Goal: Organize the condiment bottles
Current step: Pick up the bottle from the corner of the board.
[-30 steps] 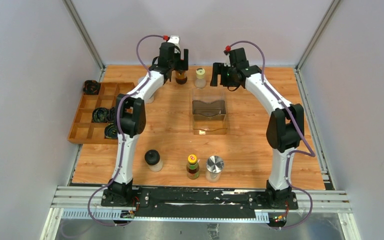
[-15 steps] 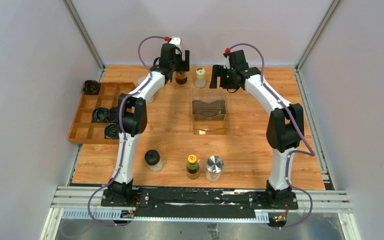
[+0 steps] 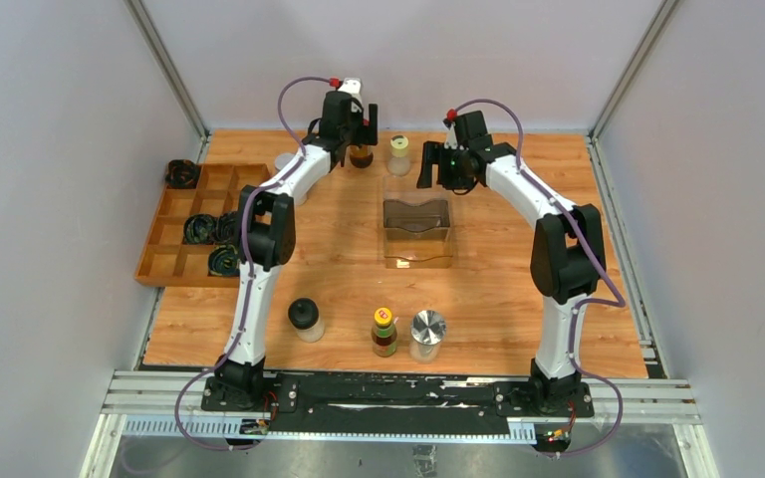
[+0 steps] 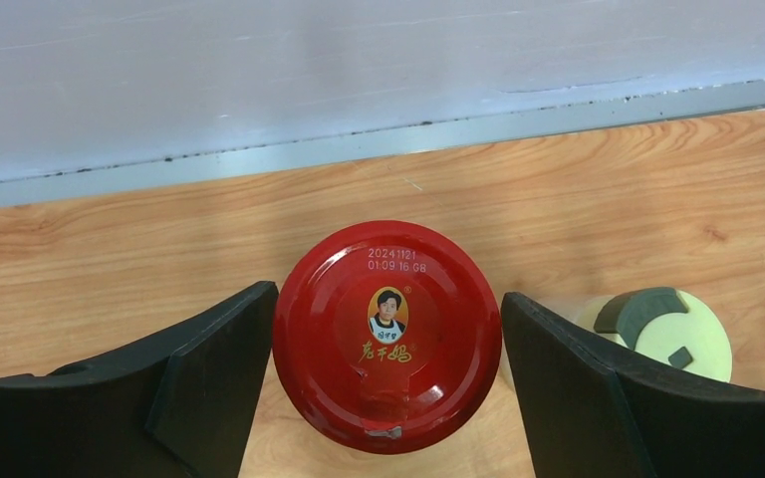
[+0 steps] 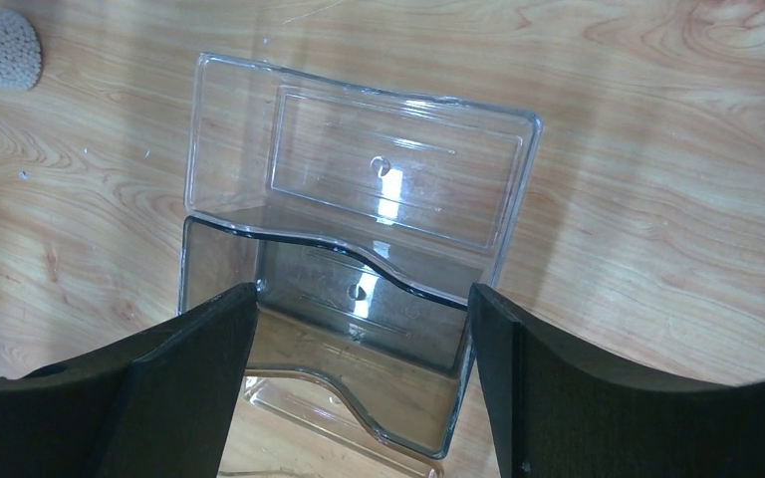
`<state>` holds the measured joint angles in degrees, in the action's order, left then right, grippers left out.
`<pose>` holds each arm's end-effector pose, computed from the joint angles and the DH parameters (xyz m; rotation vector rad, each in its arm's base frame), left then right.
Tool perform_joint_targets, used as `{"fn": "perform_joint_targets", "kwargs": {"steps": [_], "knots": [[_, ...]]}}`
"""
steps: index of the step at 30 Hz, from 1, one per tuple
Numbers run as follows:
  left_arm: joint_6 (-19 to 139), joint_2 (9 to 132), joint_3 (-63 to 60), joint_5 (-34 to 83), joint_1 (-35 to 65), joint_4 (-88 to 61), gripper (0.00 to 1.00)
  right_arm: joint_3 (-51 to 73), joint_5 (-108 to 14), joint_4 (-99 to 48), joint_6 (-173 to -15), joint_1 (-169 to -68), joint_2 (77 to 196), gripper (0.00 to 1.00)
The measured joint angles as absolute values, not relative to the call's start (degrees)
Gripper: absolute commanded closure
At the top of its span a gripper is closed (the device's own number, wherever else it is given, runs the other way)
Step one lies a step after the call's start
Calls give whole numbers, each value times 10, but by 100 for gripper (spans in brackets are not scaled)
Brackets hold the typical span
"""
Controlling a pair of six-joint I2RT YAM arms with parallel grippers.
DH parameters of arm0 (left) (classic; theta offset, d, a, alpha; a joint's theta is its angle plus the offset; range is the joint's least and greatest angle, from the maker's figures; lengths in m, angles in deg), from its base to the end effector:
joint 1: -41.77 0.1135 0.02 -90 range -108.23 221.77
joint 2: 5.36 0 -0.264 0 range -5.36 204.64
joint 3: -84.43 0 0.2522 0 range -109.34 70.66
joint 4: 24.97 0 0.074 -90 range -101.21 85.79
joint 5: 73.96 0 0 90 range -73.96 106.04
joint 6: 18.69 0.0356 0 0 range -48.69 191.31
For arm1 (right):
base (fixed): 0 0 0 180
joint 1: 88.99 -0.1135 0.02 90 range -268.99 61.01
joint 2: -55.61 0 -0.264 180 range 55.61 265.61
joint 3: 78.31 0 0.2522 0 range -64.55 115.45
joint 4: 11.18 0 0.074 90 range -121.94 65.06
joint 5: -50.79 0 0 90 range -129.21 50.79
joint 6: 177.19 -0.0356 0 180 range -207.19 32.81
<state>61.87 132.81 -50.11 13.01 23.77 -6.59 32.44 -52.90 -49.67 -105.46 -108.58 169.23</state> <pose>0.5427 -0.1743 0.2325 0.1116 1.9604 -0.2636 0.4298 0.1619 0.2710 -0.1540 2.3402 0.6093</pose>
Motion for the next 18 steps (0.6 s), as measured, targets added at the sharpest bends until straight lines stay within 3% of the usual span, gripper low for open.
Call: {"fn": "perform_joint_targets", "kwargs": {"steps": [10,18], "knots": [[617,1329,-501,128,238,-88,25,293,-539,-480,-1057,-1086,1692,19],[615,1329,-498,128,238,-97,25,249,-542,-470,-1058,-1086,1670,19]]}}
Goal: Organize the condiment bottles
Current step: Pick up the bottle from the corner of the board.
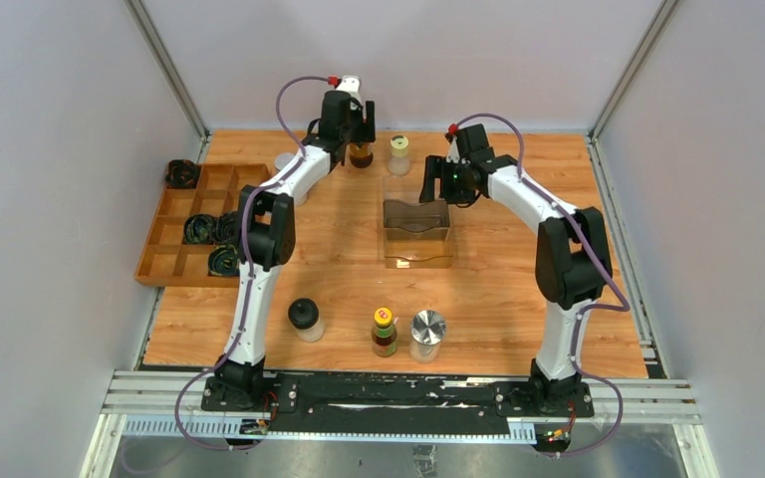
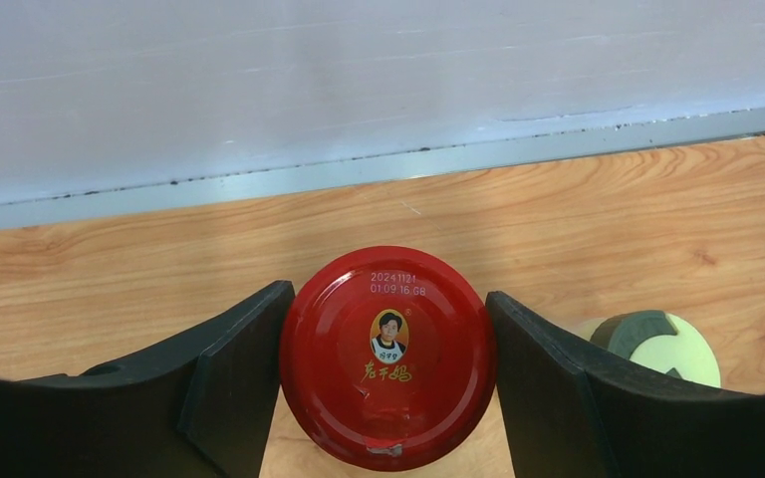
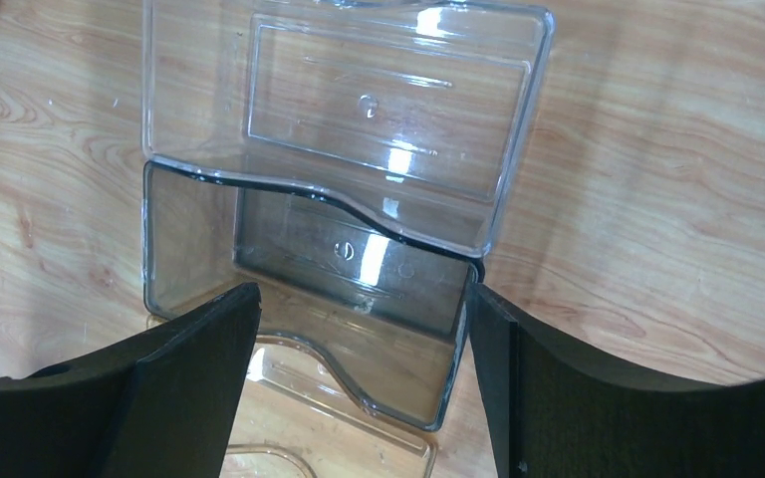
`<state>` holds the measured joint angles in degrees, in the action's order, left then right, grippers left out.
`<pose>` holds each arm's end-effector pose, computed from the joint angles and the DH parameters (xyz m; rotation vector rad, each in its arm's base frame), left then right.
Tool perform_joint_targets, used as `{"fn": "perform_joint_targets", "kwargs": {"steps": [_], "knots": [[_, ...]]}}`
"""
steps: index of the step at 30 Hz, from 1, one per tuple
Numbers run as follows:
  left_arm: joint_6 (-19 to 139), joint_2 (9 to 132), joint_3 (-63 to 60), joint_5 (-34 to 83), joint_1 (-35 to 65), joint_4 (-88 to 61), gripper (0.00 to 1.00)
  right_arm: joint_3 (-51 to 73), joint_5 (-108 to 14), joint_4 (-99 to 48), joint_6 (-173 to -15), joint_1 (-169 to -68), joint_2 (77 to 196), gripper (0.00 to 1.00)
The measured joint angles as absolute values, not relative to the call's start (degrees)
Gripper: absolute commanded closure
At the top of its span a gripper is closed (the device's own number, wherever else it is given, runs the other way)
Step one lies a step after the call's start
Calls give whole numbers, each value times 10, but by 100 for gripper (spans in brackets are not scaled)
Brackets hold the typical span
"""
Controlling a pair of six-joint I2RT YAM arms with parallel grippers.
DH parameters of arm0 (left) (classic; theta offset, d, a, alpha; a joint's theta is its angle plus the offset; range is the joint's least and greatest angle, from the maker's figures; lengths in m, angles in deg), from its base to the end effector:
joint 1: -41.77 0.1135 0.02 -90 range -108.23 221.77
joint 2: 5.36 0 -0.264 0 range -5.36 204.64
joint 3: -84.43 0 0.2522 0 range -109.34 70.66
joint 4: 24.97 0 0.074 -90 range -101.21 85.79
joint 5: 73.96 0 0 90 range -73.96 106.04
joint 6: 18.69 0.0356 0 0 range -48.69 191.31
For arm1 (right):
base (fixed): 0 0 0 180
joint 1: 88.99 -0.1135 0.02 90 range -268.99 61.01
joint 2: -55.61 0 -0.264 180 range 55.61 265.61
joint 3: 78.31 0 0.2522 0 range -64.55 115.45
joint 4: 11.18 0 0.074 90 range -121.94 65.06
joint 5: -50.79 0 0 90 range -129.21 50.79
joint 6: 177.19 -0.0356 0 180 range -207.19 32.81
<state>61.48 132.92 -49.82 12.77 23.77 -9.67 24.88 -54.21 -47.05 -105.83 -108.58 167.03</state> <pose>0.5446 -0.1748 0.2352 0.0978 1.9145 -0.2737 0.4151 0.1575 0.2477 -0.1532 2.3914 0.6294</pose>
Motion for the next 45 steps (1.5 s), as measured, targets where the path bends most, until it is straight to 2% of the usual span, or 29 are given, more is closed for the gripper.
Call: {"fn": "perform_joint_targets", "kwargs": {"steps": [8,16,32,38,45], "knots": [[617,1323,-468,125,237,-135,25,232,-543,-467,-1059,-1086,1639,19],[617,1317,-435,121,237,-132,17,228,-549,-463,-1059,-1086,1635,19],[617,1317,-428,118,237,-111,16,220,-557,-457,-1059,-1086,1635,19],[613,1317,-429,120,237,-117,20,220,-559,-455,-1061,-1086,1635,19],[608,1317,-429,125,237,-127,29,220,-562,-454,-1066,-1086,1635,19]]}}
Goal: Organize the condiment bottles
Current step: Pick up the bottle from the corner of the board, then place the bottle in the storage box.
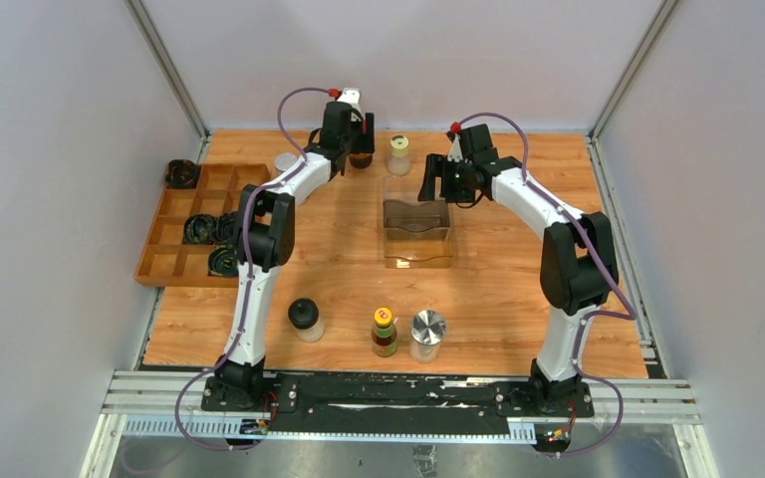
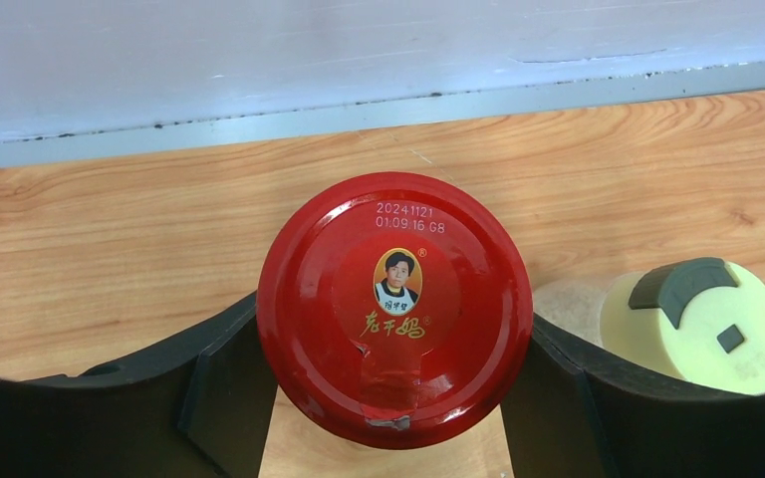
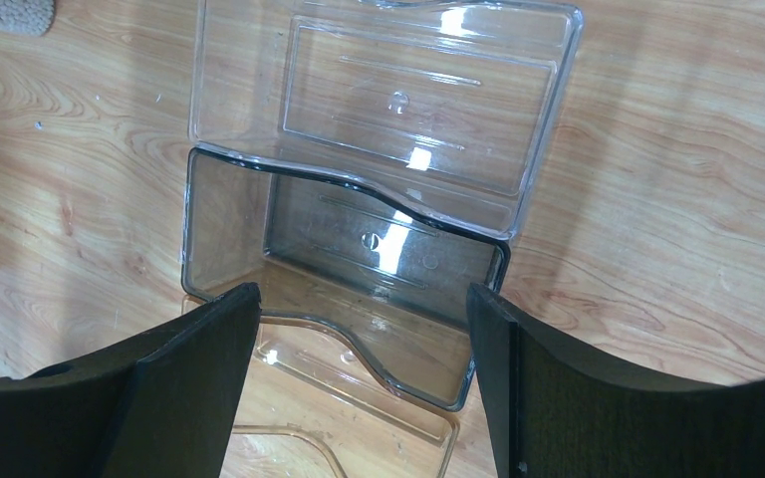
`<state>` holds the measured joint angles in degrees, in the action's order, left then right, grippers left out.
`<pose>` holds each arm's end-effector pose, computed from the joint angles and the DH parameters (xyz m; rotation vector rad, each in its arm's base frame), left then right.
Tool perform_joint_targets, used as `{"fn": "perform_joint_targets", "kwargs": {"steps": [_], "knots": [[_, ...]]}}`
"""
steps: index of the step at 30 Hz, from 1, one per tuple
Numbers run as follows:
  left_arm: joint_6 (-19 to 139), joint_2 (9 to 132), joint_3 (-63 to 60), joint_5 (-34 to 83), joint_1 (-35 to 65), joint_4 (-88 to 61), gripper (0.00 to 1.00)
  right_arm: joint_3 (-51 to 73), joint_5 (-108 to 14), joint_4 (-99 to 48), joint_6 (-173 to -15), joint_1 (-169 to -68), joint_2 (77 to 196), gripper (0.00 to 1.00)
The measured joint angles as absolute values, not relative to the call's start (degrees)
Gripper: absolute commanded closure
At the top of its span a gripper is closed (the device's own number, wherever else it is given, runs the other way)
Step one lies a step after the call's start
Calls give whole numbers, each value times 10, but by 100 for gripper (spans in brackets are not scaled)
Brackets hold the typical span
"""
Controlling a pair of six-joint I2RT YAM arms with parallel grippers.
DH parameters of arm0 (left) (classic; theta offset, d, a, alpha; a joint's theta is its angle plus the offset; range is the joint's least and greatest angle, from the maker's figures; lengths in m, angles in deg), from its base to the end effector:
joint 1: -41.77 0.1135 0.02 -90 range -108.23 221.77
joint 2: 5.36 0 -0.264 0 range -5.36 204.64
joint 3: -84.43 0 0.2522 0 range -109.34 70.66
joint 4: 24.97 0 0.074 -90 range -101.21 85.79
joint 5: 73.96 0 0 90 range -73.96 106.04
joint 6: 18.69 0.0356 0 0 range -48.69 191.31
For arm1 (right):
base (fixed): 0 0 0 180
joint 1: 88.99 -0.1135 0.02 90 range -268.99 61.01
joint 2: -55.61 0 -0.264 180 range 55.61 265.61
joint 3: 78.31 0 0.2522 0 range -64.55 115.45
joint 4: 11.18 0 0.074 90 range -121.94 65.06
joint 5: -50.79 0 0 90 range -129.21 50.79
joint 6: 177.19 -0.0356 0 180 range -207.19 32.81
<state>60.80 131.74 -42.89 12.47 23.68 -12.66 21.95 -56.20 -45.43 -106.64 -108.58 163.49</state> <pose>0.5363 -0.1728 0.2092 0.0887 1.9631 -0.2674 0.4030 0.1545 0.2592 -0.1600 2.3560 0.6833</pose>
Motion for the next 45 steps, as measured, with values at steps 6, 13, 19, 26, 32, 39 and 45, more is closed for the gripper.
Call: {"fn": "perform_joint_targets", "kwargs": {"steps": [6,13,19,26,32,39,45], "knots": [[608,1317,-429,129,237,-126,32,219,-562,-454,-1068,-1086,1635,19],[609,1286,-385,129,237,-126,33,210,-564,-450,-1070,-1086,1634,19],[615,1233,-317,129,237,-111,33,183,-567,-450,-1071,-1090,1606,19],[615,1161,-226,129,236,-101,35,151,-568,-451,-1072,-1091,1519,19],[618,1091,-160,128,230,-86,34,133,-567,-458,-1072,-1099,1470,18],[626,1009,-128,121,213,-71,34,111,-565,-476,-1069,-1102,1424,18],[632,957,-128,119,200,-45,34,98,-565,-491,-1066,-1103,1399,18]]}}
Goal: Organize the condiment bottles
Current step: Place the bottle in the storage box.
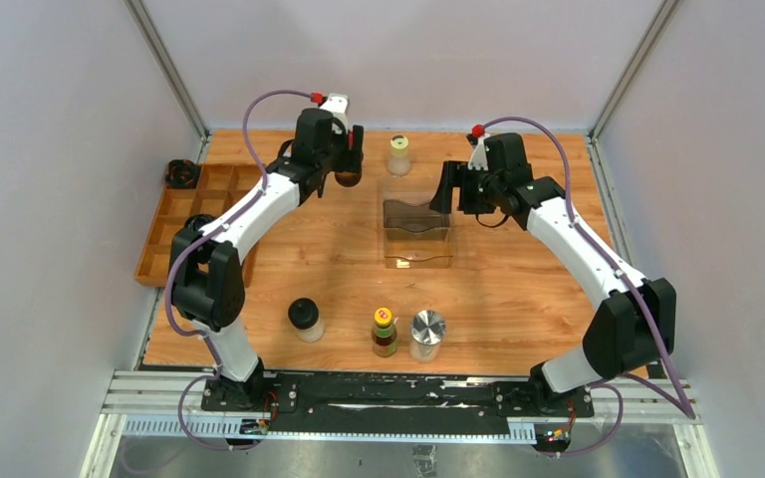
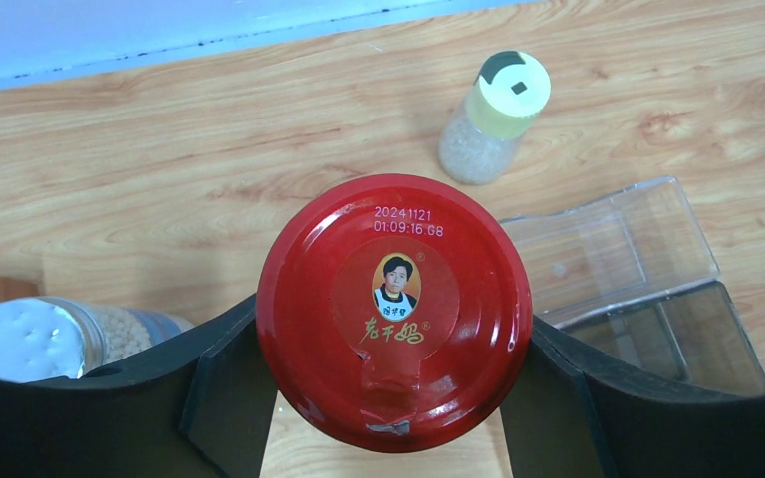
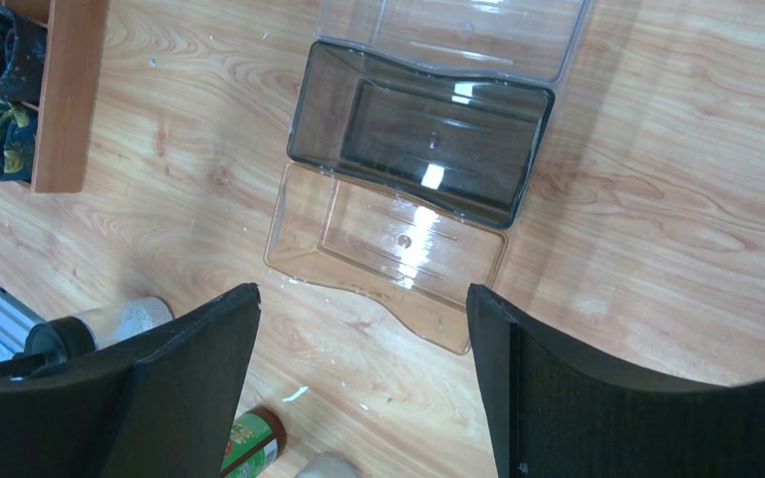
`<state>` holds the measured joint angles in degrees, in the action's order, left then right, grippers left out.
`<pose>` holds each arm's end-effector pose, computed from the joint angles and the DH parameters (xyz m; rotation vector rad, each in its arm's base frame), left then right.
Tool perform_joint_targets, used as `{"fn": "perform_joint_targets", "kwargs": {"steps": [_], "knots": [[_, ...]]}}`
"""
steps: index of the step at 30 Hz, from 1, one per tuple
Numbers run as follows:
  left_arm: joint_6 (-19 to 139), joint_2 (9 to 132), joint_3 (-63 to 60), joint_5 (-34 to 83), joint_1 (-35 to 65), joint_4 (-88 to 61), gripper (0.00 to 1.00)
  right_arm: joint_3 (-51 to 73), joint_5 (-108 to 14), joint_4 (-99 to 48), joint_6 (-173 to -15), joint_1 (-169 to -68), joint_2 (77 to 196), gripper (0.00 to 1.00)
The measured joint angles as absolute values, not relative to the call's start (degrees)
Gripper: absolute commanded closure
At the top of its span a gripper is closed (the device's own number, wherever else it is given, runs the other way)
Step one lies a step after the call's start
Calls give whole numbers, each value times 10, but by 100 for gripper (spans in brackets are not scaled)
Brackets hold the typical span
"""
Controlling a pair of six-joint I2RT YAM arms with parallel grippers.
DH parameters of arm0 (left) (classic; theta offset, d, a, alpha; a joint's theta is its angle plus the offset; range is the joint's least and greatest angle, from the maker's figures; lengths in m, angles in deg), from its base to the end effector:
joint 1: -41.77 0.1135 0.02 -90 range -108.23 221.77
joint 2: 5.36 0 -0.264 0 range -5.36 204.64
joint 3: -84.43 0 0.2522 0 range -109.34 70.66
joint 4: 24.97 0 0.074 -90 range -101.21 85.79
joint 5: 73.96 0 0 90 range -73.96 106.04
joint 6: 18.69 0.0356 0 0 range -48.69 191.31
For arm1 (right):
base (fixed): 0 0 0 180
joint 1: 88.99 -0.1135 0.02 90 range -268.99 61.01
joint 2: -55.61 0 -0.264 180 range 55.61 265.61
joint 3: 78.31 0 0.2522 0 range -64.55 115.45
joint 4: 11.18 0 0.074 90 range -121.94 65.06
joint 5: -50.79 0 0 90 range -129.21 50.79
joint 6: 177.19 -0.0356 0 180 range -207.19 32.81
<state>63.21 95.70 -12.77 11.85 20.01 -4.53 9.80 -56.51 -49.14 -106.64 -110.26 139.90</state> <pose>0.3930 -0.1541 0.3106 0.1912 1.9941 -0.2624 0.3081 0.1313 0.3324 -0.2145 2.2191 0.7268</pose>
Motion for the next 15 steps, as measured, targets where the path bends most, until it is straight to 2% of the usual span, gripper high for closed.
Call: {"fn": "perform_joint_targets", "kwargs": {"steps": [15], "knots": [[631,946,-217,129,171,69,34,75,-560,-513,-1064,-1103,1360,18]]}}
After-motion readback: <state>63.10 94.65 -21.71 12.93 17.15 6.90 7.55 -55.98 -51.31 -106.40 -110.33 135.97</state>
